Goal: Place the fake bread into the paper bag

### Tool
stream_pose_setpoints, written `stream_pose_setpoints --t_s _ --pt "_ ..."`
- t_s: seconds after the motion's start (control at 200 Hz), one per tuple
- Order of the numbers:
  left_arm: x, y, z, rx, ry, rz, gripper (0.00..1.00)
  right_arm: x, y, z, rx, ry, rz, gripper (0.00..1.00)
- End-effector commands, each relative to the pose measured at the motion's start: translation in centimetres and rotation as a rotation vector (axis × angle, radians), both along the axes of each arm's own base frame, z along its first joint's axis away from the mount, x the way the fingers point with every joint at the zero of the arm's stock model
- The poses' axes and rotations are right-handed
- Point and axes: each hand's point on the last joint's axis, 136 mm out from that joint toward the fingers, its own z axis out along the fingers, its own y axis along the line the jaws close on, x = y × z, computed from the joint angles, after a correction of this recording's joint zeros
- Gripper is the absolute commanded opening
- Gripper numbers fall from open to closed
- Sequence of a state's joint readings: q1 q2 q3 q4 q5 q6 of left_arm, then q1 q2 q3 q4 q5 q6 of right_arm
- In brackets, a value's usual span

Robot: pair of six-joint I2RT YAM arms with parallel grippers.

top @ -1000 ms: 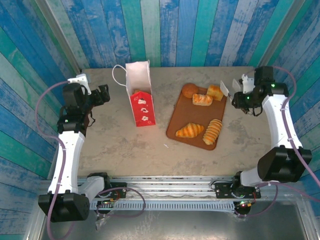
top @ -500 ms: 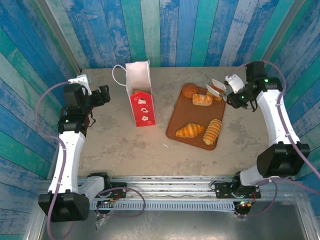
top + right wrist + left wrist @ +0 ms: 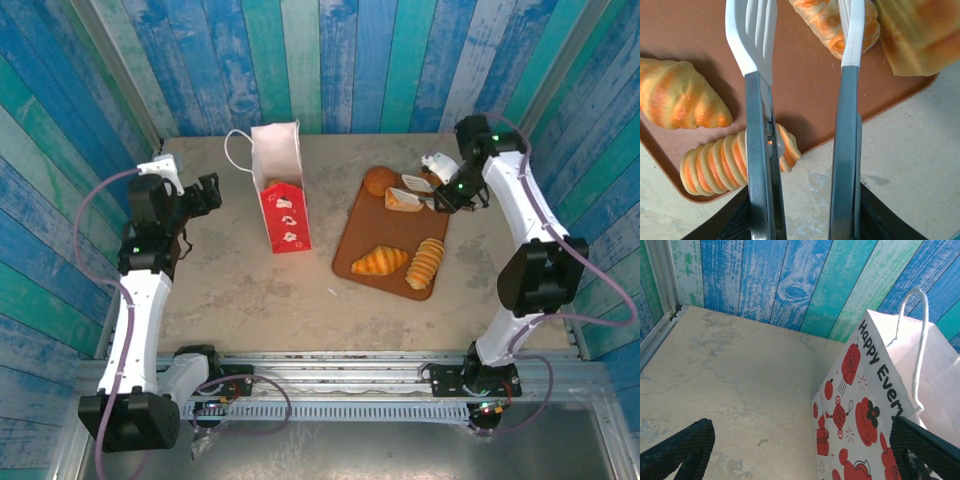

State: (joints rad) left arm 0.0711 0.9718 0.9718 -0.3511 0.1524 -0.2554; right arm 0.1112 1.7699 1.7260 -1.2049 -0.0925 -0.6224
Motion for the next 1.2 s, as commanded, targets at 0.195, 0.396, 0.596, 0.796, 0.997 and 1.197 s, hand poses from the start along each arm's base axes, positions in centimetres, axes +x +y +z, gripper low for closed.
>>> stream_pose_setpoints --t_s 0.195,0.396,0.596,0.796,0.997,1.197 --pt "0.0 -0.4 1.6 -0.011 -0.061 -0.024 0.94 1.1 0.2 -0.3 -0.093 0.01 0.121 0.49" --pt "0.1 -0.2 1.4 -0.003 -0.051 -0.016 0.94 1.8 0.3 -1.1 -0.112 0.019 0.127 0.56" --pt "0.1 0.0 1.5 0.009 -0.048 -0.007 0.94 2.1 0.5 -1.9 -0.121 0.037 0.141 0.6" --pt "0.2 0.0 1.6 0.008 -0.048 -0.005 0.94 2.7 0.1 -2.4 -0.149 0.04 0.135 0.6" --pt "0.4 0.0 1.6 0.006 -0.046 -0.004 0.94 3.4 -0.1 -2.9 -0.174 0.036 0.137 0.61" --pt "0.5 0.0 1.6 0.002 -0.045 -0.003 0.94 4.4 -0.1 -3.1 -0.204 0.019 0.144 0.61"
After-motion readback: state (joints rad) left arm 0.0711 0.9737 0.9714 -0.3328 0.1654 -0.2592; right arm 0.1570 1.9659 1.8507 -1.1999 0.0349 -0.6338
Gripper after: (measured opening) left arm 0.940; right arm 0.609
